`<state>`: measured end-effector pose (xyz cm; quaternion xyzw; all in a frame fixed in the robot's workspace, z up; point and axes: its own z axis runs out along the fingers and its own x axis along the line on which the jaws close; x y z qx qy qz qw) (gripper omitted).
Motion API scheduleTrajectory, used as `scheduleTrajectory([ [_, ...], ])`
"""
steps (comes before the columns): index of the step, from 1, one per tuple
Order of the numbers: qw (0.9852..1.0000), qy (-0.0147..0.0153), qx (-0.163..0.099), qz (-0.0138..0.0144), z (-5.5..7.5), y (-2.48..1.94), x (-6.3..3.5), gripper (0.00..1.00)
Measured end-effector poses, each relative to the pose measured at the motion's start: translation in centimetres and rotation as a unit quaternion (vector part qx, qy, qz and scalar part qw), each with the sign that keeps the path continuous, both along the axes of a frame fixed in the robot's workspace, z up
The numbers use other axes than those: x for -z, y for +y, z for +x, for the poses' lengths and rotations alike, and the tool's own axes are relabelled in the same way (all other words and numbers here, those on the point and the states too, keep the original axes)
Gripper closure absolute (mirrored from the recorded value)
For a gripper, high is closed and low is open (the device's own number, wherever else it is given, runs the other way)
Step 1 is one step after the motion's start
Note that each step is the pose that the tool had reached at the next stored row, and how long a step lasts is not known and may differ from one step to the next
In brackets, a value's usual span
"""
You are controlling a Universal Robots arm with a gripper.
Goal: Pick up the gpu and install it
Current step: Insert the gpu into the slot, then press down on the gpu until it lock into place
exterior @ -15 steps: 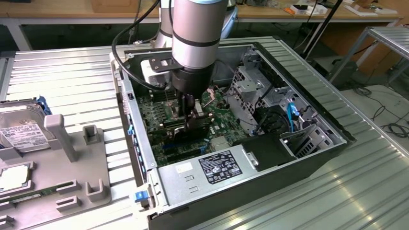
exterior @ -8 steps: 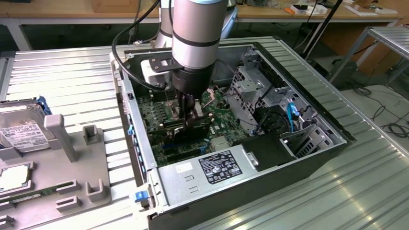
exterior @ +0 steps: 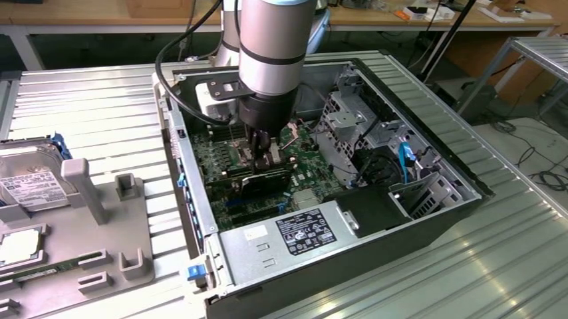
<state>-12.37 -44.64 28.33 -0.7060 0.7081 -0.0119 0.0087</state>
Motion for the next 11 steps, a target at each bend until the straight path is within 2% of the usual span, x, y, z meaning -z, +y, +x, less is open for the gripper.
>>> scheduleTrajectory([
  [10, 1.0, 0.0, 0.0, 0.0, 0.0, 0.0, 0.0, 0.89],
  [11, 1.0, -0.0009, 0.0, -0.0003, -0.06, 0.01, -0.01, 0.89],
])
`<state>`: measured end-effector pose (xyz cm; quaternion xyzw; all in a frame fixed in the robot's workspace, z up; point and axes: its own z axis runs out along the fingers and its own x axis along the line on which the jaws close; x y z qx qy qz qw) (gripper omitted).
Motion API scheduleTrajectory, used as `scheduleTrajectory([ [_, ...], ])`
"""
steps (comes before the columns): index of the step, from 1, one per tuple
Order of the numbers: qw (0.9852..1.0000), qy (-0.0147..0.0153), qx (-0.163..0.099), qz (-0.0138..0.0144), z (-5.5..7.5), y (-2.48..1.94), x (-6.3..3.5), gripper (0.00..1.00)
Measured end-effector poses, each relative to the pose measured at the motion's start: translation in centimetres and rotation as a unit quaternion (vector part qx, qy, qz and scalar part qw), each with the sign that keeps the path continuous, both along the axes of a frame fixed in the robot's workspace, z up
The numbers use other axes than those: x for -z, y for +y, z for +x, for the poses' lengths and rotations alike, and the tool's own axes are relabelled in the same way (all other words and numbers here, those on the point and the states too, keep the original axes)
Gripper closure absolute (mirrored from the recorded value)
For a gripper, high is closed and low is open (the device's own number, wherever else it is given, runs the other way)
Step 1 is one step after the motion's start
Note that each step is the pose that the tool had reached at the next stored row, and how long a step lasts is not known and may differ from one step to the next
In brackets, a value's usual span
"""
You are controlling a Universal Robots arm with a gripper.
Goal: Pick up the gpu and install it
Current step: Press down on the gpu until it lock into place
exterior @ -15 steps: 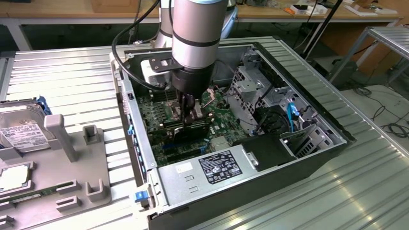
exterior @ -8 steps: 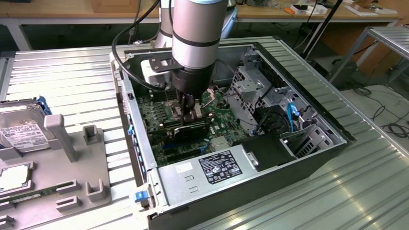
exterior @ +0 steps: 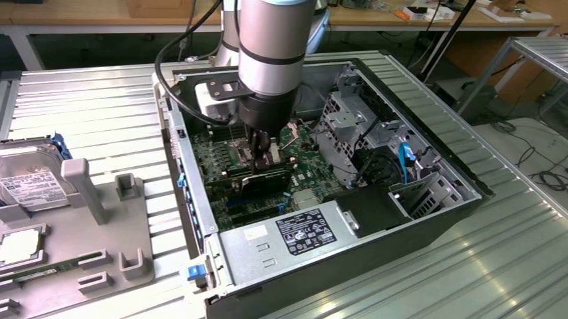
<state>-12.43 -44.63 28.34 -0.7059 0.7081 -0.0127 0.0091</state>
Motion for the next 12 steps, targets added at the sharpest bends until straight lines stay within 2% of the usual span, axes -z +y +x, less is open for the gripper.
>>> scheduleTrajectory([
  [1, 1.0, -0.0012, 0.0, -0.0003, 0.0, 0.01, 0.0, 0.89],
  [5, 1.0, -0.0013, 0.0, -0.0005, -0.1, 0.01, 0.06, 0.89],
  [7, 1.0, -0.0018, 0.0, -0.0006, -0.6, 0.0, 0.11, 0.89],
  [8, 1.0, -0.0025, 0.0, -0.0006, -0.9, 0.0, 0.16, 0.89],
  [10, 1.0, -0.0064, 0.0, -0.0005, -1.1, 0.0, 0.6, 0.89],
  [12, 1.0, -0.0075, 0.0, -0.0008, -1.2, 0.0, 0.93, 0.89],
])
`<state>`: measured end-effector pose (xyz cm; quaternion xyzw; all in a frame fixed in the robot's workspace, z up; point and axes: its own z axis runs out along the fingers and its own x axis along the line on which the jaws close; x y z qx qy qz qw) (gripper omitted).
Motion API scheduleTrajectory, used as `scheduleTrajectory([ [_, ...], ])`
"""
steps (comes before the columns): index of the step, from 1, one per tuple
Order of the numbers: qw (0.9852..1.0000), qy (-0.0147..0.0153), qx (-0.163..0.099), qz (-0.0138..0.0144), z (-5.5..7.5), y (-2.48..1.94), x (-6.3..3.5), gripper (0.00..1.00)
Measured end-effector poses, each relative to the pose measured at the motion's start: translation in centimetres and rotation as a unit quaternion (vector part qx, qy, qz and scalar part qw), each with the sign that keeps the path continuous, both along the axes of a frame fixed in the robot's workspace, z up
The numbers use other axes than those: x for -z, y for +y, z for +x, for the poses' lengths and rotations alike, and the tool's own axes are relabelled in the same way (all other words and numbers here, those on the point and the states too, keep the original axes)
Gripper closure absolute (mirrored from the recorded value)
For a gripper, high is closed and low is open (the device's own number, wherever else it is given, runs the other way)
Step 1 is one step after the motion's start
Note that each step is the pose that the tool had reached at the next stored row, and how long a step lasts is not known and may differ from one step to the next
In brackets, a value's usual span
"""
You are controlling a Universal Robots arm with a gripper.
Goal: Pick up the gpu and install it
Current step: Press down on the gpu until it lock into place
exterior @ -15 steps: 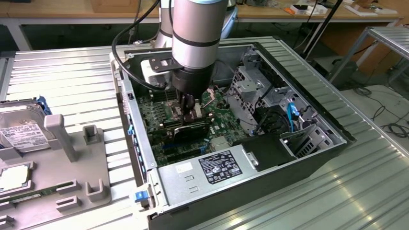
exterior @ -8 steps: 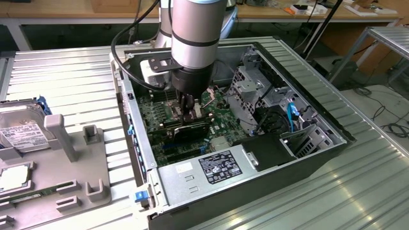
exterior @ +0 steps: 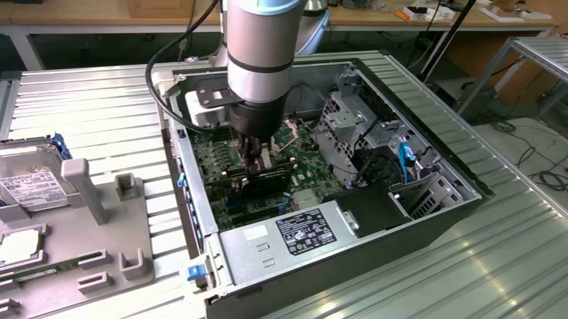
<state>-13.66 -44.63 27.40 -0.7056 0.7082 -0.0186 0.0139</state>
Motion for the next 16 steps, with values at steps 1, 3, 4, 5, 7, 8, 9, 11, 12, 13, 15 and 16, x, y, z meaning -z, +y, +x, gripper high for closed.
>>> scheduleTrajectory([
  [1, 1.0, -0.0002, 0.0, 0.0002, -0.2, 0.0, 0.02, 0.89],
  [3, 1.0, -0.0005, 0.0, 0.0001, -0.6, -0.01, 0.03, 0.89],
  [4, 1.0, -0.0004, 0.0, 0.0001, -0.7, -0.01, 0.03, 0.89],
  [5, 1.0, -0.0004, 0.0, 0.0001, -0.8, -0.02, 0.03, 0.89],
  [7, 1.0, -0.0007, 0.0, 0.0, -1.1, -0.02, 0.05, 0.89],
  [8, 1.0, -0.0012, 0.0, 0.0, -1.2, -0.03, 0.11, 0.89],
  [9, 1.0, -0.0014, 0.0, 0.0001, -1.3, -0.04, 0.15, 0.89],
  [11, 1.0, -0.0017, 0.0, 0.0005, -1.3, -0.06, 0.21, 0.89],
  [12, 1.0, -0.0017, 0.0, 0.0005, -1.3, -0.05, 0.21, 0.89],
  [13, 1.0, -0.0016, 0.0, 0.0005, -1.3, -0.05, 0.21, 0.89],
  [15, 1.0, -0.0018, 0.0, 0.0008, -1.4, -0.05, 0.08, 0.89],
  [16, 1.0, -0.0018, 0.0, 0.0014, -1.4, -0.05, -0.19, 0.89],
])
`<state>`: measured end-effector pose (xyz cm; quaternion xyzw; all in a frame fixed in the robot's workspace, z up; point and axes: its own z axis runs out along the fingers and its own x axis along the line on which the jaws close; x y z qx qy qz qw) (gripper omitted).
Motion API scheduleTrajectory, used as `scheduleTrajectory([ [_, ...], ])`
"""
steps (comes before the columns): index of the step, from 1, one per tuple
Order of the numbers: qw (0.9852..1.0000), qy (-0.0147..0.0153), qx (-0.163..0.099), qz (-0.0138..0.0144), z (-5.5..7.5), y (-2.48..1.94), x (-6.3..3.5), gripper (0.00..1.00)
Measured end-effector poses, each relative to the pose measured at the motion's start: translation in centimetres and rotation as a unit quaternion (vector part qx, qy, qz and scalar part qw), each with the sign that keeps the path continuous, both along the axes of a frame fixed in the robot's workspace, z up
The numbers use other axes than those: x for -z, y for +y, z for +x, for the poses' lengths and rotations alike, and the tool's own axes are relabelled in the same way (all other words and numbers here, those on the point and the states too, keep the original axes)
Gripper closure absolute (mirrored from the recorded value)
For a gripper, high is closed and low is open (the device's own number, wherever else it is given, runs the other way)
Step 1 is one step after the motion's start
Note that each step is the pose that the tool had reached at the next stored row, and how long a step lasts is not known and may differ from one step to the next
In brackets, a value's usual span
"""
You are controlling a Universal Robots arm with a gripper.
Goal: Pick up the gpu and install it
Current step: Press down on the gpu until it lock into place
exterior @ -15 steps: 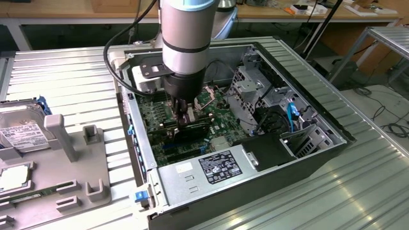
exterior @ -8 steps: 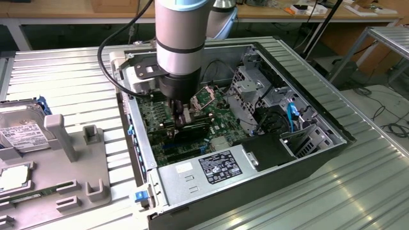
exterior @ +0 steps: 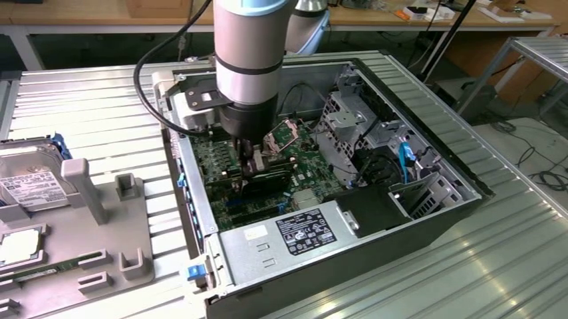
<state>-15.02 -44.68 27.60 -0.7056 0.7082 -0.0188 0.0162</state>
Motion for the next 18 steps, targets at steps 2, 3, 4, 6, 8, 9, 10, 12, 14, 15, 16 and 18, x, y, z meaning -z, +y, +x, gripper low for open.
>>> scheduleTrajectory([
  [2, 1.0, 0.001, 0.0, -0.0005, 0.0, 0.0, -1.01, 0.89],
  [3, 1.0, 0.0022, 0.0, -0.0005, 0.0, -0.01, -1.39, 0.89],
  [4, 1.0, 0.0043, 0.0, -0.0004, 0.0, -0.01, -1.73, 0.89],
  [6, 0.9999, 0.0163, 0.0, -0.0003, 0.0, 0.0, -2.19, 0.89],
  [8, 0.9996, 0.027, 0.0, -0.0003, -0.3, -0.01, -2.4, 0.89],
  [9, 0.9996, 0.0296, 0.0, -0.0003, -0.6, -0.01, -2.43, 0.89],
  [10, 0.9995, 0.0309, 0.0, -0.0002, -0.8, -0.01, -2.44, 0.89],
  [12, 0.9994, 0.034, 0.0, 0.0002, -1.4, -0.01, -2.48, 0.89],
  [14, 0.9993, 0.0371, 0.0, 0.0004, -1.9, -0.01, -2.53, 0.89],
  [15, 0.9992, 0.0391, 0.0, 0.0006, -2.2, -0.01, -2.56, 0.89],
  [16, 0.9992, 0.0405, 0.0, 0.0008, -2.4, -0.01, -2.57, 0.89],
  [18, 0.999, 0.0442, 0.0, 0.0015, -2.9, -0.01, -2.62, 0.89],
])
